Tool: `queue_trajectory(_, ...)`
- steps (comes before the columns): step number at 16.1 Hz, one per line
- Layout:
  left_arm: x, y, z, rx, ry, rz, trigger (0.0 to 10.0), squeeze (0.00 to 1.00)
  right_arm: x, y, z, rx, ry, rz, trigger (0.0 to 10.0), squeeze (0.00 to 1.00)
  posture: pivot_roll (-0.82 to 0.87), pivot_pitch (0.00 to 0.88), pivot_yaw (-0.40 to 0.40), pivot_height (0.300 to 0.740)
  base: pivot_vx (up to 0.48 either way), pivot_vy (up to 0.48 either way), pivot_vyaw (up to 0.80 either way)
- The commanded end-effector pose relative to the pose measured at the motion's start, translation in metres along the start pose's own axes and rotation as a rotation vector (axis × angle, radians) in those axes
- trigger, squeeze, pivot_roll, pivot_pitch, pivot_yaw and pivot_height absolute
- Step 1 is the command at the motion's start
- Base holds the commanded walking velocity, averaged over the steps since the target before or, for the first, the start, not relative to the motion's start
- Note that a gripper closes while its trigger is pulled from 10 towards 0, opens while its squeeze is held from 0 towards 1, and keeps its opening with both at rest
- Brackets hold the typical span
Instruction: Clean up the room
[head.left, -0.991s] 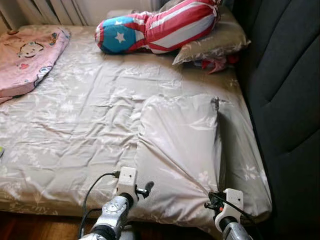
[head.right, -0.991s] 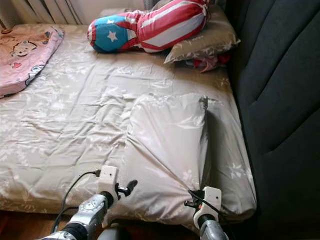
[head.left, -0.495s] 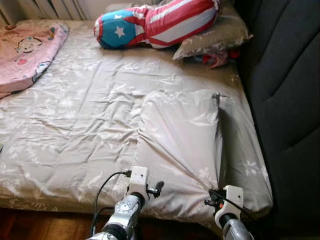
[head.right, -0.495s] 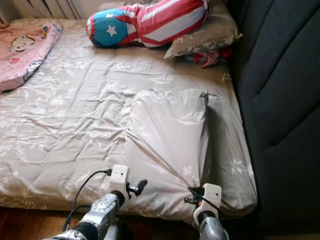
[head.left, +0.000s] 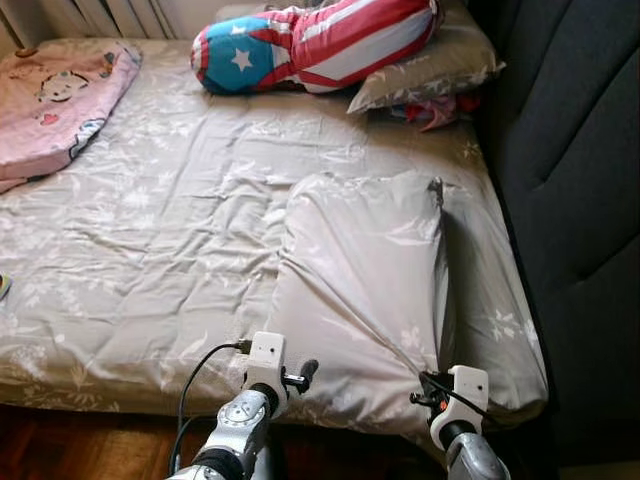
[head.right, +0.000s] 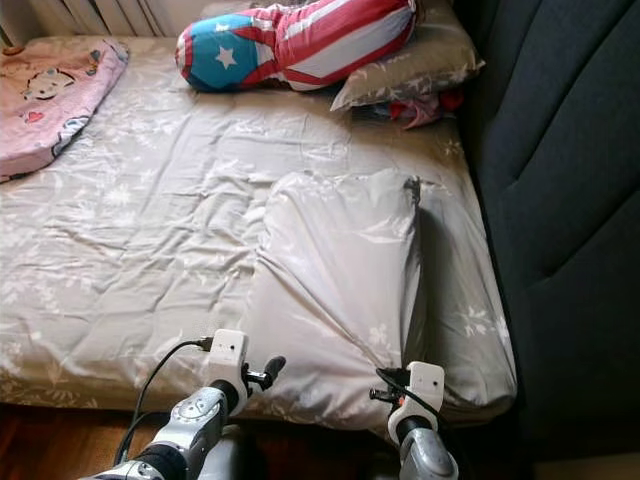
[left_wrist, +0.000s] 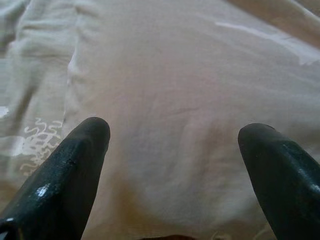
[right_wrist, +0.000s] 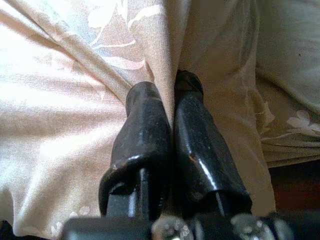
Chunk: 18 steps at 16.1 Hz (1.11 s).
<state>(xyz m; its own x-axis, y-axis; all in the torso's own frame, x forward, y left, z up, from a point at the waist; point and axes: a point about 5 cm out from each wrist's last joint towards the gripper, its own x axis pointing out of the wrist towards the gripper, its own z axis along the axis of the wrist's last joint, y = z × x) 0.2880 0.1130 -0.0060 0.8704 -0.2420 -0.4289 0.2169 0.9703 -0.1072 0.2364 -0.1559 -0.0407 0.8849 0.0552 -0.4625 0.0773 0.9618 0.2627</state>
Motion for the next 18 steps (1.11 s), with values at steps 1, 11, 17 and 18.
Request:
queue_trajectory(1, -0.004, 0.001, -0.011, -0.007, 0.032, 0.001, 10.0, 0.00, -0.016, -0.001, -0.038, 0.024, 0.164, -0.002, 10.0, 0.00, 0.01, 0.192, -0.001, 0.636, 0.000, 0.000, 0.00)
queue_trajectory(11, -0.002, -0.004, -0.007, -0.028, -0.001, 0.040, 10.0, 0.00, -0.016, -0.003, -0.034, 0.028, 0.120, -0.010, 10.0, 0.00, 0.01, 0.203, -0.004, 0.622, 0.000, 0.000, 0.00)
queue_trajectory(17, -0.004, 0.031, 0.017, -0.043, -0.105, 0.078, 10.0, 0.00, -0.016, -0.001, -0.034, 0.034, 0.115, -0.003, 10.0, 0.00, 0.02, 0.208, -0.002, 0.622, 0.252, 0.000, 0.00)
queue_trajectory(18, -0.005, 0.036, 0.019, -0.040, -0.114, 0.086, 10.0, 0.00, -0.016, -0.001, -0.034, 0.034, 0.116, -0.002, 10.0, 0.00, 0.02, 0.208, -0.001, 0.622, 0.270, 0.000, 0.00)
